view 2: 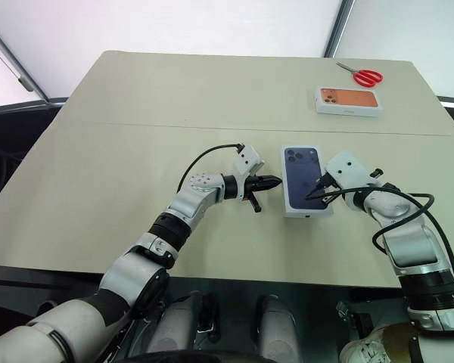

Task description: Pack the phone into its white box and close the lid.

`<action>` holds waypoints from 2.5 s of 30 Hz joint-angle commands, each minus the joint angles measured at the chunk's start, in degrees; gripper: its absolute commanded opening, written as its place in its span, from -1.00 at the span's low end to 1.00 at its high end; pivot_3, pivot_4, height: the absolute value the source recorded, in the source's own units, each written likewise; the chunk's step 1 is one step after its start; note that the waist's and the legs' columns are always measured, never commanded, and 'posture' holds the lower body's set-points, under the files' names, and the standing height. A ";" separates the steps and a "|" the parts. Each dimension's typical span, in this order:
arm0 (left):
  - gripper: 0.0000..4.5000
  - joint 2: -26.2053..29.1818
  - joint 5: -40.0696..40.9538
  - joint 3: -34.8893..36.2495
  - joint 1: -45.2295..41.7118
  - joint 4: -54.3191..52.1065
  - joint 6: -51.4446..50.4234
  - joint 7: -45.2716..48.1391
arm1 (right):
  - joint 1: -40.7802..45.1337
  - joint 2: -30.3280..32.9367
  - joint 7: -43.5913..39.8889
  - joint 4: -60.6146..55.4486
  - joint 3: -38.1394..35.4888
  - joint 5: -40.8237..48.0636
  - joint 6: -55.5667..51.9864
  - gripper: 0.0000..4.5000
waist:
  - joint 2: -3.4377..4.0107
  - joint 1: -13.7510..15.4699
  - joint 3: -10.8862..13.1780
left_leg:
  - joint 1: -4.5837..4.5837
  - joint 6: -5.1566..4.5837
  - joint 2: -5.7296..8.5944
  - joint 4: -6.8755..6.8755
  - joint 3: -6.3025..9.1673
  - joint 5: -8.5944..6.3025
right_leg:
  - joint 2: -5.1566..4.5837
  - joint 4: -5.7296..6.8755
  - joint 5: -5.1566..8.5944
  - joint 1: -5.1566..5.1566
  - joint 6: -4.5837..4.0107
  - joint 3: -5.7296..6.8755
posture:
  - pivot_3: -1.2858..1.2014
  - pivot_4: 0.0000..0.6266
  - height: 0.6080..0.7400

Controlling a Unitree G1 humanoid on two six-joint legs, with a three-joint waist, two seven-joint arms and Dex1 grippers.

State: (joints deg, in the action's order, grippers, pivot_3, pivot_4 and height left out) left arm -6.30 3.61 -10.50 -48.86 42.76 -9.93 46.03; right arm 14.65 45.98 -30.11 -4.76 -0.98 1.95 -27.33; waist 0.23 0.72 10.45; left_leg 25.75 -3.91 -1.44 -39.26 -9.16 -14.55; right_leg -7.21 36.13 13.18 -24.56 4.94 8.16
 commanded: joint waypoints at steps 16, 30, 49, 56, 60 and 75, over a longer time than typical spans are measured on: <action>-1.00 -1.66 4.86 6.75 -9.04 0.99 -0.98 -4.33 | 8.24 -2.52 1.66 2.09 -4.65 -0.43 4.32 -0.97 | -0.01 -0.05 0.01 | 0.00 0.02 -0.01 -0.02 0.00 0.02 | 0.11 0.04 0.00 -0.01 0.00 -0.01 | 0.03 -0.52 0.96; -1.00 -3.35 -8.90 -6.90 -8.38 14.34 8.31 0.35 | 5.98 -5.29 -2.72 4.14 4.09 -3.93 3.28 -0.97 | -0.05 -0.16 -0.09 | -0.21 0.01 -0.02 -0.02 -0.04 0.01 | 0.19 0.05 0.00 0.15 0.00 -0.03 | 0.03 -0.52 0.96; 0.02 10.82 5.83 3.57 3.95 -19.68 -4.10 10.55 | 4.72 -3.53 -22.38 -9.24 -2.69 20.83 -13.78 0.05 | -0.04 -0.87 -0.08 | -0.22 -0.03 -0.06 0.02 0.07 -0.04 | -0.02 0.05 -0.05 0.14 -0.09 -0.01 | 0.03 -0.52 0.96; 0.97 22.94 11.44 9.37 7.78 -32.28 -10.42 11.49 | 10.75 -7.25 -22.16 -5.46 -3.50 22.69 -9.75 0.99 | -0.01 -1.18 -0.08 | -0.22 0.06 -0.04 0.02 0.05 0.01 | 0.00 0.07 -0.05 0.15 -0.09 -0.01 | 0.03 -0.52 0.96; 0.97 28.74 12.85 10.48 11.42 -35.80 -13.08 12.47 | 11.87 -7.23 -23.69 -2.97 -4.21 23.43 -6.70 0.99 | -0.02 -1.19 -0.08 | -0.23 0.05 0.02 0.01 0.04 0.02 | 0.09 0.06 -0.05 0.23 -0.08 0.05 | 0.03 -0.52 0.96; 0.97 45.35 20.85 19.92 28.25 -46.91 -17.96 14.43 | 10.10 2.17 -37.80 9.66 -7.25 22.48 6.78 0.99 | 0.01 -1.48 -0.05 | -0.28 0.15 -0.04 0.11 0.01 0.03 | 0.02 0.04 -0.04 0.17 -0.09 -0.06 | 0.03 -0.52 0.96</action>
State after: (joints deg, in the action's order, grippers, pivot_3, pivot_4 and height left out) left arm 37.68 23.31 7.15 -21.11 -1.68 -28.04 60.81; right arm 23.74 46.77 -67.64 4.62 -6.27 24.65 -22.11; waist 0.24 -0.76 10.40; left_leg 25.46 -3.75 -1.49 -39.15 -9.16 -14.52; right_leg -7.18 36.18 13.14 -24.40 4.85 8.10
